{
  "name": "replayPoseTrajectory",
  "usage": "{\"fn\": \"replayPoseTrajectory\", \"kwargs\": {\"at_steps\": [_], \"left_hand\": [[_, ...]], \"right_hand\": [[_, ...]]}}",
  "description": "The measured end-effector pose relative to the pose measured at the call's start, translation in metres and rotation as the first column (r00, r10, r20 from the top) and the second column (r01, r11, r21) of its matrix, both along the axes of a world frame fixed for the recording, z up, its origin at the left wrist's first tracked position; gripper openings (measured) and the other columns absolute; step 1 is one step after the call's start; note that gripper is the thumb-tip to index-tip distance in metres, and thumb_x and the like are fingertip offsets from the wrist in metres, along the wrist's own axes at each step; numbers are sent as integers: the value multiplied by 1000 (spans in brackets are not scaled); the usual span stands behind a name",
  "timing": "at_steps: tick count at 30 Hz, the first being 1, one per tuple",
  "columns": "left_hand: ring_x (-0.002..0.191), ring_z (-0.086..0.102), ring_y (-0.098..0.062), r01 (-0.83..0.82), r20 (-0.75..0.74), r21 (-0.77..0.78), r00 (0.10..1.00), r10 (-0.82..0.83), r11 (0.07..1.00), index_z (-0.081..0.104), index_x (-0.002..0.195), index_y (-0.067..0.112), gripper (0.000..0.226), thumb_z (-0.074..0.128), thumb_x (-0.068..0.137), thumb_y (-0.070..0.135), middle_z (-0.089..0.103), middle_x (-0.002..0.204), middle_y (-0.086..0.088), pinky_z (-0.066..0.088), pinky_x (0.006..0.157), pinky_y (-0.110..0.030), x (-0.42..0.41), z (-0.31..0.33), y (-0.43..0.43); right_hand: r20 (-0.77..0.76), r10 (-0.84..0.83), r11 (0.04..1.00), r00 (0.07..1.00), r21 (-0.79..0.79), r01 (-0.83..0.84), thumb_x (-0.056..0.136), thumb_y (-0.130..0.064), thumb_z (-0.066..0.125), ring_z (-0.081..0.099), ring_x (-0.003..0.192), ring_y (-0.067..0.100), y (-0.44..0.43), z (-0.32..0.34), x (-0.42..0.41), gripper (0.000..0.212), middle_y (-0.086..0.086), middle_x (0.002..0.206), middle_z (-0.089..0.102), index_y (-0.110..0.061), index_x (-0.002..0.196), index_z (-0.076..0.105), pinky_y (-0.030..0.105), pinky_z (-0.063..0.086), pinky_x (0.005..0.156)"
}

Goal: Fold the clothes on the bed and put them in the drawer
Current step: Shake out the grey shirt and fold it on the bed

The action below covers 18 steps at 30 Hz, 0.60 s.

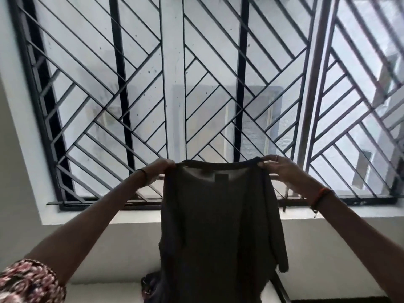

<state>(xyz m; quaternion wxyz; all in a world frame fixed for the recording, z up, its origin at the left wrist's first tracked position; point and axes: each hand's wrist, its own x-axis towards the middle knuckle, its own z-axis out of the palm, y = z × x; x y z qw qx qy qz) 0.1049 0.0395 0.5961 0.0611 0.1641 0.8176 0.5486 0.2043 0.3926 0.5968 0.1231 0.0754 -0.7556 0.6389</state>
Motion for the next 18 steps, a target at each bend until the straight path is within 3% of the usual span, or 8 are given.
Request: {"fn": "replayPoseTrajectory", "kwargs": {"at_steps": [2,4,8,10,12,14,16,18], "left_hand": [[93,50,-19,60,15,29,998,-60,998,59,84,12,11,53,91,19,56,86,-4,40,78,-32,3,15,3],[97,57,-18,115,4,-71,993,-114,991,65,97,4,23,59,91,25,65,95,-6,45,81,-30,6,32,4],[103,61,-20,152,-3,-248,987,-158,957,67,105,-4,91,81,46,65,69,106,-11,50,89,-31,14,52,3],[101,61,-19,162,-24,-252,985,-173,954,66,106,-4,110,81,27,71,68,105,-11,50,84,-29,15,56,4],[105,62,-17,210,-46,-233,973,-226,950,68,105,2,100,82,32,69,69,108,-9,48,82,-27,16,65,1],[104,64,-12,322,-66,-196,938,-340,926,72,101,15,72,81,50,64,71,107,-3,47,85,-28,21,78,-5],[108,63,-13,397,-105,-128,906,-411,909,73,101,19,41,70,74,49,70,110,-3,46,91,-31,26,92,-9],[111,62,-17,404,-142,-41,903,-406,914,70,111,16,41,65,80,42,68,117,-6,48,94,-34,26,106,-9]], "right_hand": [[-22,-6,999,1000,-42,5,87,0,60,65,68,7,0,13,5,10,1,77,70,-5,95,64,17,53,59],[-53,-29,998,998,-63,26,84,4,62,67,69,11,-1,24,8,16,6,81,71,2,100,65,17,56,63],[-71,-34,995,997,-97,27,54,-11,81,69,67,9,-5,36,22,44,5,74,73,5,93,68,14,54,62],[-102,-18,998,995,-58,12,43,-22,81,68,64,6,-4,41,37,41,1,72,73,-5,80,74,11,52,60],[-59,-15,996,998,87,20,64,-20,78,68,64,2,0,48,54,25,-3,73,72,-10,86,73,11,51,59],[1,-35,973,999,227,34,84,-15,68,67,66,0,10,59,68,12,-3,77,71,-11,95,70,11,51,61],[0,-8,969,1000,247,8,76,-14,74,67,69,1,19,72,80,12,0,82,70,-16,88,73,13,52,66],[-51,76,994,996,87,-71,55,-14,78,68,70,4,22,85,83,19,2,78,72,-14,74,76,14,54,66]]}}
